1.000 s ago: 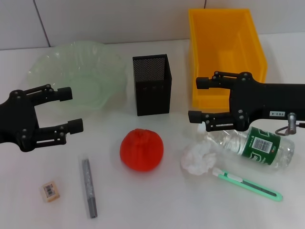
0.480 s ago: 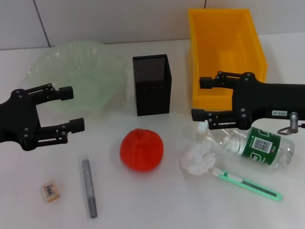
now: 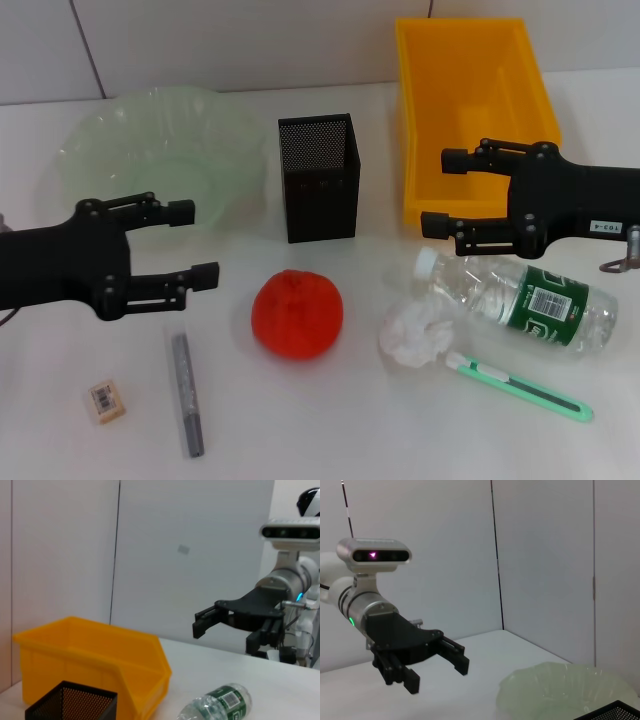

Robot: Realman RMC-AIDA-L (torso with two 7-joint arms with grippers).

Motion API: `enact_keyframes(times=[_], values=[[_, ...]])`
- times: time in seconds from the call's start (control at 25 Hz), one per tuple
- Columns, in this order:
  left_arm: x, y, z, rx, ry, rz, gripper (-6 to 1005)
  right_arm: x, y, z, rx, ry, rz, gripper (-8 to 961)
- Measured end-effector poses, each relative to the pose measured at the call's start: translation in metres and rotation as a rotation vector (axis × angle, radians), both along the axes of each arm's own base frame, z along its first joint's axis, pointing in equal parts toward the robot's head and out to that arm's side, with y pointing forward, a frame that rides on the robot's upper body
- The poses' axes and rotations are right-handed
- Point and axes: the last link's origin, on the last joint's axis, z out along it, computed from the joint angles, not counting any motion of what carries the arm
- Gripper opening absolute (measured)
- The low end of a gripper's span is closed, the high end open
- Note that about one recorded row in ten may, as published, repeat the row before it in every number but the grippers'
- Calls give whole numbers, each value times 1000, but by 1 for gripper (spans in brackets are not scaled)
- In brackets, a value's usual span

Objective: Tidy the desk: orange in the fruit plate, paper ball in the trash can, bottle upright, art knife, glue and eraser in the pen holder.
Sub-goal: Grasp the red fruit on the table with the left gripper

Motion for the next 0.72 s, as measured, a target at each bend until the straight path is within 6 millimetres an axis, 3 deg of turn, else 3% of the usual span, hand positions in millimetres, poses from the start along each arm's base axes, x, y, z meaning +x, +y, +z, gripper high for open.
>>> enact_keyframes(times=[0.16, 0.28, 0.72], values=[[1, 1, -2, -1, 5, 5, 775, 0, 0, 0, 0, 0, 0, 812], [1, 8, -19, 2, 52, 31, 773, 0, 0, 0, 1, 0, -1, 811], [0, 6, -47, -60, 74, 57, 765, 2, 0, 3, 11, 4, -10, 806]])
